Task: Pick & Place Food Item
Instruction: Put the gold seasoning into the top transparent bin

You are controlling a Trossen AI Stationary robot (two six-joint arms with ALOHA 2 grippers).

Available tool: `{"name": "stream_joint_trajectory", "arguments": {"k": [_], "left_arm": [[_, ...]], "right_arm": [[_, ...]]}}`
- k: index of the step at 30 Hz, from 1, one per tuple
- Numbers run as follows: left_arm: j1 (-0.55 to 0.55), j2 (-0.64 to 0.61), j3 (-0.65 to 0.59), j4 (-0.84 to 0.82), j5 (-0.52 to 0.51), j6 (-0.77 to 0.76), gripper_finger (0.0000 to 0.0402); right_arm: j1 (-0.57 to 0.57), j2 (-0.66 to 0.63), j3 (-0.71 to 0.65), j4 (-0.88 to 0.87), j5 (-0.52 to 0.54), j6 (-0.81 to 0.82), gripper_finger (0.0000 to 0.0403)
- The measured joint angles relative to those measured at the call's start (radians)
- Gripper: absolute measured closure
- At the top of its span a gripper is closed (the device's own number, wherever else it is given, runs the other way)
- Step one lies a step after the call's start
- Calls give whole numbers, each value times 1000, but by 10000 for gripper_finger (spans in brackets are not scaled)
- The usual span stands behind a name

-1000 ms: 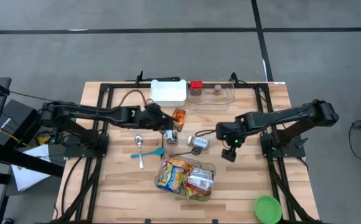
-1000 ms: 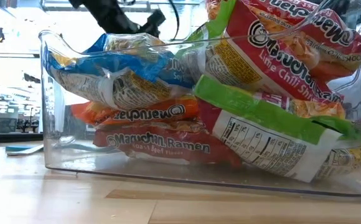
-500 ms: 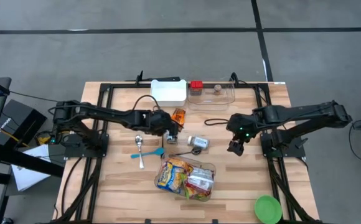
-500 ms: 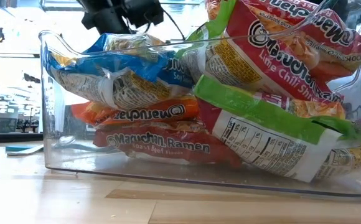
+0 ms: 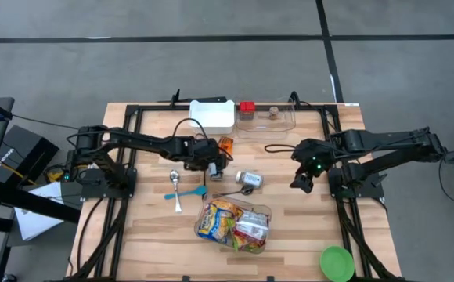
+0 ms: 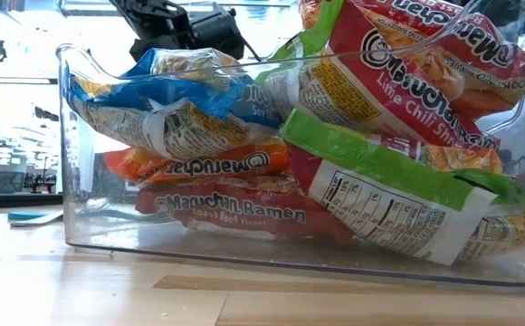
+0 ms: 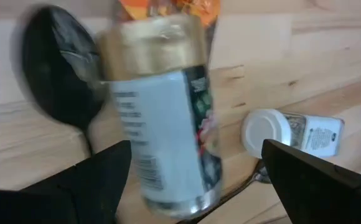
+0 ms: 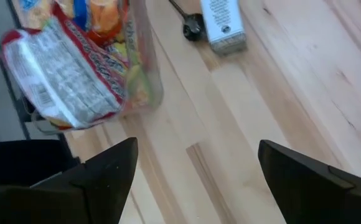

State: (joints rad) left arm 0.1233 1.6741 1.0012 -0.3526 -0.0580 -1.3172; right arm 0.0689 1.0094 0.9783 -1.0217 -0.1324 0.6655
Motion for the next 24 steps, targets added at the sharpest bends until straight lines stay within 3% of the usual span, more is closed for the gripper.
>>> {"name": "stream_joint_trajectory", "arguments": {"k": [24], "left_arm": [[33,105,0,79,64,-43,50]], "right_arm": [[0,-21,1,8,3,-14,76]]}}
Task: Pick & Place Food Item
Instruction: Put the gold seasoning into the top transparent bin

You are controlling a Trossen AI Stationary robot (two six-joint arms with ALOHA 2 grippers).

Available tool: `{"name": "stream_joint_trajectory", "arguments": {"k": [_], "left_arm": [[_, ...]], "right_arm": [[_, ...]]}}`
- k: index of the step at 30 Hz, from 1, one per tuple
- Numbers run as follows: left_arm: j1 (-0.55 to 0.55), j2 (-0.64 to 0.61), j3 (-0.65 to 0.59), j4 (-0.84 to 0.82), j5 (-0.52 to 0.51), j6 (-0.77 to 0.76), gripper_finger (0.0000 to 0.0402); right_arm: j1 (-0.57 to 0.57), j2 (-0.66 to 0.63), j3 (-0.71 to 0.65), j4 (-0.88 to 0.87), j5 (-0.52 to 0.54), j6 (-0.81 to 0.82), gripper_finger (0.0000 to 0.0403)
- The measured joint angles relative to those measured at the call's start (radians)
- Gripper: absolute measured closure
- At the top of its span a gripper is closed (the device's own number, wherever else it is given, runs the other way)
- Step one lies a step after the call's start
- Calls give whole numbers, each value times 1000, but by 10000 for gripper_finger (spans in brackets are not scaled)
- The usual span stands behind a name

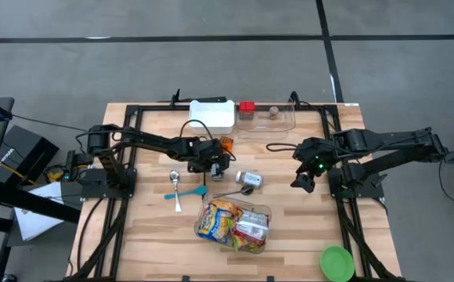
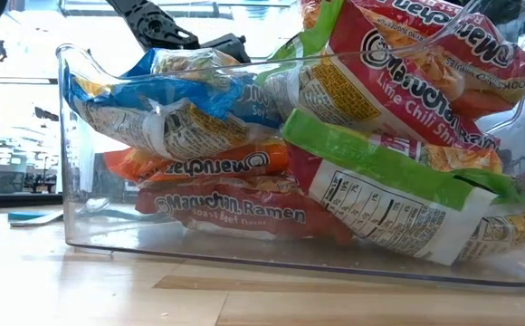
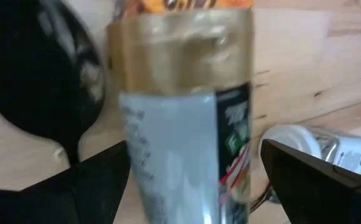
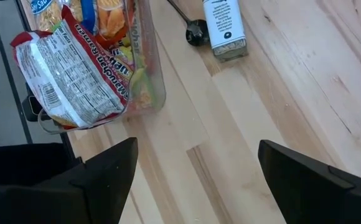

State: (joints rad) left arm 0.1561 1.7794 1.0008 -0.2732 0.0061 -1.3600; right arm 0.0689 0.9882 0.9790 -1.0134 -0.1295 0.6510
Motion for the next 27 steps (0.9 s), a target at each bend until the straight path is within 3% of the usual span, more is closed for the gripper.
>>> {"name": "stream_joint_trajectory", "arguments": {"k": [9,18,24,27], "left_arm": [[14,32,2,8,14,16,55],[19,30,0,5,0,23,129],[19,30,0,11,0,46,127],[19,30,0,12,6,47,96]], "right_arm": [[0,0,0,-2,0,1,76],[0,0,0,-3,0,3,76],[0,0,0,-3,0,4,76],[0,0,0,-3,0,4,76]]}}
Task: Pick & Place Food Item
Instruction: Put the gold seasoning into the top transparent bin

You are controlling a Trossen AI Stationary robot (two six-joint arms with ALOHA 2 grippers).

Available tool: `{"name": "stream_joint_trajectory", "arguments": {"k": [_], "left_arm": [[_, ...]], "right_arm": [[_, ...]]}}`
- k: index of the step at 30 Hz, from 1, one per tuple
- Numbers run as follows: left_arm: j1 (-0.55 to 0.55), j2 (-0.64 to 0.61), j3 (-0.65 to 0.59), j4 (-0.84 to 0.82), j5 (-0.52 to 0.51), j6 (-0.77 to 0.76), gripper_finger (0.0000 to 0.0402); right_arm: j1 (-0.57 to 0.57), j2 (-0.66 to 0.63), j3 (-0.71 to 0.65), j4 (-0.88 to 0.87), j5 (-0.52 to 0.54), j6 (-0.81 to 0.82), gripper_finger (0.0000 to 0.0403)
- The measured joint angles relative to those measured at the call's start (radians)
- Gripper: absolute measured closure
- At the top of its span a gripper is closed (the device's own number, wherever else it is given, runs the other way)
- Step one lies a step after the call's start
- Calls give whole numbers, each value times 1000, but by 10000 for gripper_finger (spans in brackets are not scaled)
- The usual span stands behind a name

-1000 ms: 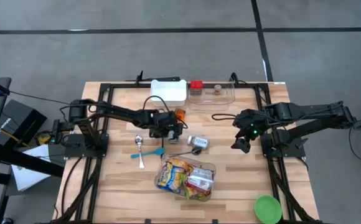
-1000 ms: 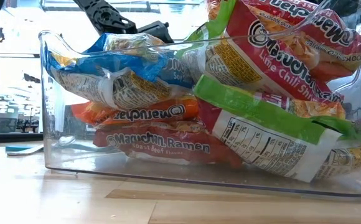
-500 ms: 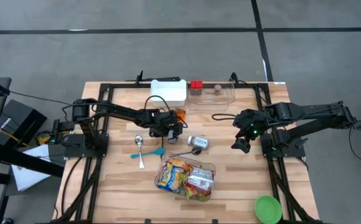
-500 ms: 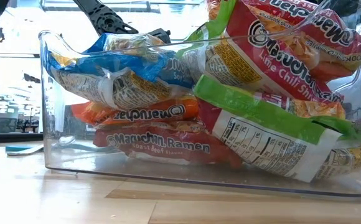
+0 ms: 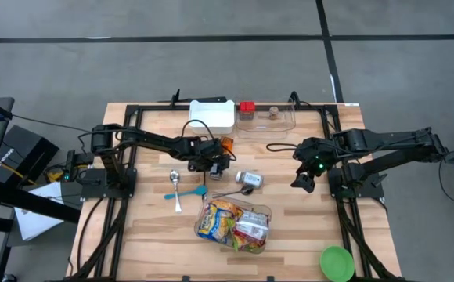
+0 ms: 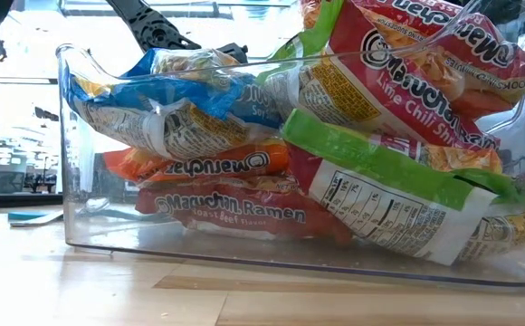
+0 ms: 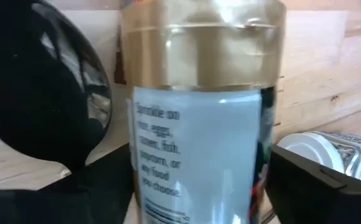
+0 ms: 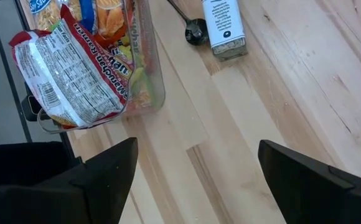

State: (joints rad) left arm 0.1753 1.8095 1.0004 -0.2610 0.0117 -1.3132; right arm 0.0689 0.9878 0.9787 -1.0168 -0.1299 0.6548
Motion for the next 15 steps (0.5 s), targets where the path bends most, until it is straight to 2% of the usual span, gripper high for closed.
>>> {"name": "stream_joint_trajectory", "arguments": {"k": [3,6,15], "left_arm": [[0,0,0,6,5,11,63],[1,0,1,7,7,26,46],[58,-1,1,10,7,35,53]], "right_arm": [[0,0,0,0,0,0,76],[0,0,0,0,0,2,76],[0,0,0,0,0,15,76]]}}
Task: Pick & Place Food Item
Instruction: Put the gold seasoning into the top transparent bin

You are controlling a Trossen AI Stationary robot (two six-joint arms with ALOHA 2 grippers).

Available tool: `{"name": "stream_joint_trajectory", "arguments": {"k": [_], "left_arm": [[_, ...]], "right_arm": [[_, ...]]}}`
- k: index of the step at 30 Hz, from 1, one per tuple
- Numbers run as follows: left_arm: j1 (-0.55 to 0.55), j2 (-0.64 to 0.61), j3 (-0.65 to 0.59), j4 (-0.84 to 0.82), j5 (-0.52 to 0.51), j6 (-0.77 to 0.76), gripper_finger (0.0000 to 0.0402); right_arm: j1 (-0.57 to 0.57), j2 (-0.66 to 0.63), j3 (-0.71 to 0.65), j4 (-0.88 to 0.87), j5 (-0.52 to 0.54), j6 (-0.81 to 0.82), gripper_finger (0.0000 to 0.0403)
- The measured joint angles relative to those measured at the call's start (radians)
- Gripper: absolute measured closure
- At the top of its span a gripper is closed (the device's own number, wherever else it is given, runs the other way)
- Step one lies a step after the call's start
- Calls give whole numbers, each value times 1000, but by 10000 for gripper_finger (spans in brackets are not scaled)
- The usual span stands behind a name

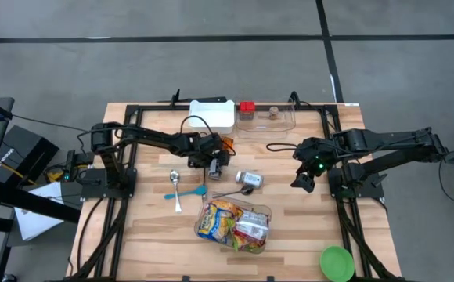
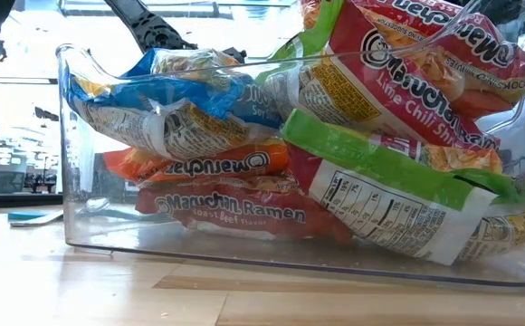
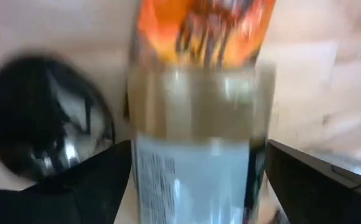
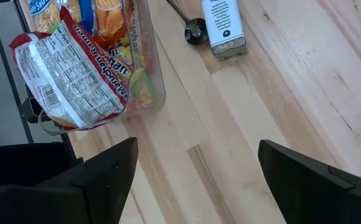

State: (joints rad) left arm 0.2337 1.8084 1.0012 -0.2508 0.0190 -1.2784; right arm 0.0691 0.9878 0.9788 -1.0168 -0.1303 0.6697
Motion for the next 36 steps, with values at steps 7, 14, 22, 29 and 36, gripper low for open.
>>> {"name": "stream_joint_trajectory", "arguments": {"k": [7,14,22,29,36], "left_arm": [[78,0,-1,32,1,53,66],[94,0,-1,29,71,115,67],[100,0,-1,20,83,138,69],[135,0,-1,28,86,172,81],[124,0,-1,27,112,194,92]], "right_arm": [[1,0,0,0,-2,5,76],[1,0,0,-8,-2,12,76],[0,0,0,-8,-2,17,76],[0,0,0,-8,-2,34,76],[0,0,0,-8,-1,42,76]]}}
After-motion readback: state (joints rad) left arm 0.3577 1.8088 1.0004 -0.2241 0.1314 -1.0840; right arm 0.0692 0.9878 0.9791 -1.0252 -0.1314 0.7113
